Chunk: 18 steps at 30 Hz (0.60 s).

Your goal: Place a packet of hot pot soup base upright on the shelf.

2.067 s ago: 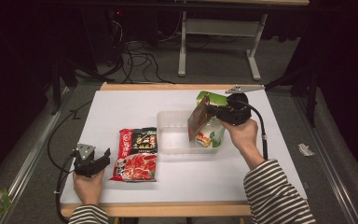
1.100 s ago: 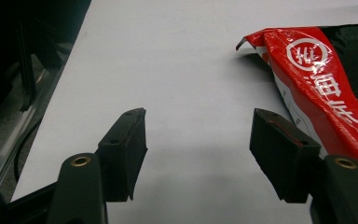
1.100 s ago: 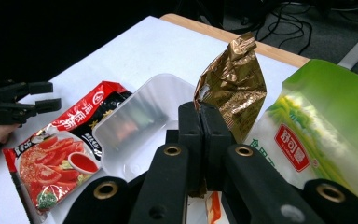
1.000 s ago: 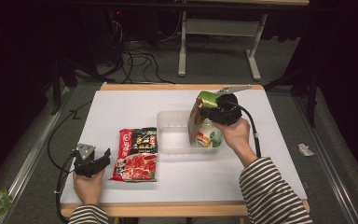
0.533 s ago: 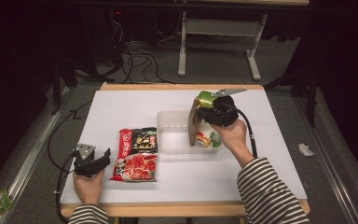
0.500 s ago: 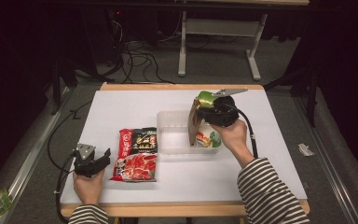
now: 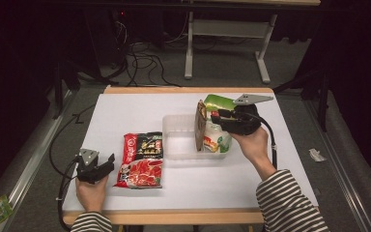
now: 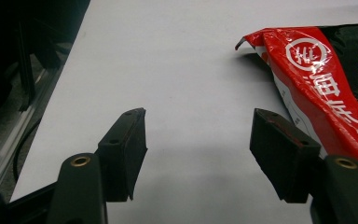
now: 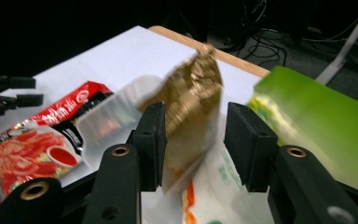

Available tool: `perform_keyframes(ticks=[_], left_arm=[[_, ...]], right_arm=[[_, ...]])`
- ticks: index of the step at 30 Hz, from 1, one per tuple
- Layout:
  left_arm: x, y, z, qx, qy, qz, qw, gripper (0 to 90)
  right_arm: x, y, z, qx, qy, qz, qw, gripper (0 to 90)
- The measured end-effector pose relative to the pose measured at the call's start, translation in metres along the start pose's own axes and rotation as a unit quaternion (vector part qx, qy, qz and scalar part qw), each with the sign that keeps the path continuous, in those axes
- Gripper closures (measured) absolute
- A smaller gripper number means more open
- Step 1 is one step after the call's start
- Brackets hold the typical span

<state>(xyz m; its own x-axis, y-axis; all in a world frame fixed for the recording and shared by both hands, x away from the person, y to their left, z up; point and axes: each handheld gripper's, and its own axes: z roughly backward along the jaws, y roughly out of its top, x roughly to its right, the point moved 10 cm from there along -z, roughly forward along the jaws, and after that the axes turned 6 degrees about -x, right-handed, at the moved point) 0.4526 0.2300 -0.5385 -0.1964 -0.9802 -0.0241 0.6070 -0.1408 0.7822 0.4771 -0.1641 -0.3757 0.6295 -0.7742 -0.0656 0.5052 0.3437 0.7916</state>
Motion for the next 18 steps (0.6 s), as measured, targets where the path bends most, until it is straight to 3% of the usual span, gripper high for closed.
perform_keyframes(ticks=[13, 18], left_arm=[[0.001, 0.000, -0.001, -0.004, -0.001, -0.004, 1.0000, 36.5], [0.001, -0.001, -0.001, -0.006, -0.001, -0.003, 1.0000, 36.4]], right_arm=[[0.024, -0.037, 0.034, 0.036, -0.024, -0.015, 0.9989, 57.2], [0.040, -0.056, 0.047, 0.046, -0.042, -0.039, 0.9973, 56.7]])
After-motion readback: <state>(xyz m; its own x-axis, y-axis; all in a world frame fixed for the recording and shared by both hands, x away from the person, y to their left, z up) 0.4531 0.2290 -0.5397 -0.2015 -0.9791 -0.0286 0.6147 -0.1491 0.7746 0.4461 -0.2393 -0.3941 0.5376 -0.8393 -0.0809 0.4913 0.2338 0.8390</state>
